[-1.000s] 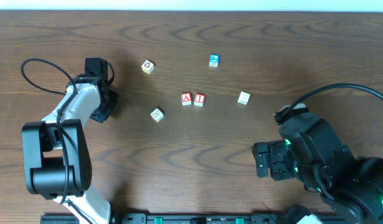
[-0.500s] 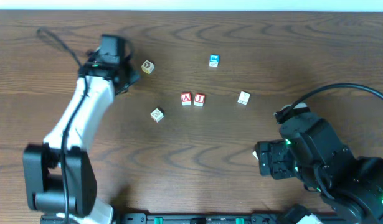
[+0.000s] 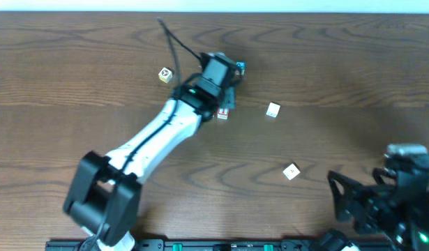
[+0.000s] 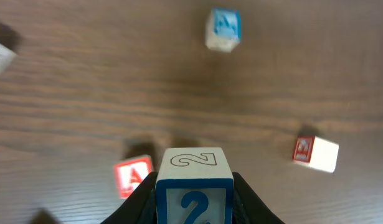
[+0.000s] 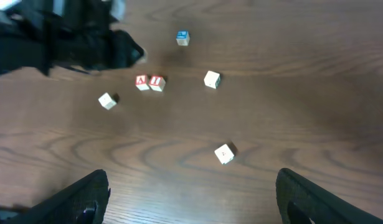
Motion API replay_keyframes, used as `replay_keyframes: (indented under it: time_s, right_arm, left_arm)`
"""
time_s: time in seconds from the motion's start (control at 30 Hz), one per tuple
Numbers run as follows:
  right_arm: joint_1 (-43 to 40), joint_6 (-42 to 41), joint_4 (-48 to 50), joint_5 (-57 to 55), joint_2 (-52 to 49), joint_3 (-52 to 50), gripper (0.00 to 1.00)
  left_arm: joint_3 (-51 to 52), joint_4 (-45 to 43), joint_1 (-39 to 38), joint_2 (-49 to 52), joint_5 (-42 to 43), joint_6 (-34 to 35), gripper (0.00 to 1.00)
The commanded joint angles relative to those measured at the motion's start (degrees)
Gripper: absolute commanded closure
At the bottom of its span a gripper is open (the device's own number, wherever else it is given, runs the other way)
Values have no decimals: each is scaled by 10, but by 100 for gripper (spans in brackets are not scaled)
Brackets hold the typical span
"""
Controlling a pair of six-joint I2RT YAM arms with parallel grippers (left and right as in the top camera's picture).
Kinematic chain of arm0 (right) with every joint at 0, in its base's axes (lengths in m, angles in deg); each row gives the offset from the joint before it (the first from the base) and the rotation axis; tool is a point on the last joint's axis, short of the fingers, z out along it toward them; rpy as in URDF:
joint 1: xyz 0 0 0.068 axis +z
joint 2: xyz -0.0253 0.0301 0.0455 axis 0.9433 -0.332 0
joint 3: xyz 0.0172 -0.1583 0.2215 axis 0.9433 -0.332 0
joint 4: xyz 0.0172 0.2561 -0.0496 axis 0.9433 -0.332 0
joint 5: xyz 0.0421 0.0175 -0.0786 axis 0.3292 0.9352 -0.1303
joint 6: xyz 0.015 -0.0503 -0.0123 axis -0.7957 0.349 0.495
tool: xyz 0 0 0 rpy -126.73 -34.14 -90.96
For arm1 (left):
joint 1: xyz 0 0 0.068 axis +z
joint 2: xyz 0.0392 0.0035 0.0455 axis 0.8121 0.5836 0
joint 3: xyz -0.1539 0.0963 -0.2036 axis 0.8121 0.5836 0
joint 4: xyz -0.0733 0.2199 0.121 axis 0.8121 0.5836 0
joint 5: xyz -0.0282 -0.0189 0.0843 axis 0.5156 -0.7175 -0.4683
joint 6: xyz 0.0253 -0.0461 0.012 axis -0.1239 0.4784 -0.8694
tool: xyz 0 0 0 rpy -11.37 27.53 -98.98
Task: Spell out Ai2
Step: 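Lower the blue block right of the 'I' block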
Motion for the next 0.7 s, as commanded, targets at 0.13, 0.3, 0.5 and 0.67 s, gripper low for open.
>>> replay_keyframes:
  time_s: [0.13, 0.3, 0.5, 0.67]
  right_arm:
    - [-2, -16, -17, -9, 5, 0, 14]
    - [-2, -16, -17, -9, 5, 0, 14]
    - [-2, -25, -19, -10, 5, 0, 14]
    - [-2, -25, -19, -9, 5, 0, 14]
  left_arm:
    - [-45, 18, -33, 77, -13, 30, 95]
    - [-60, 23, -45, 103, 0, 46, 95]
    - [-64, 21, -50, 120, 8, 52, 95]
    - [-64, 8, -50, 132, 25, 51, 95]
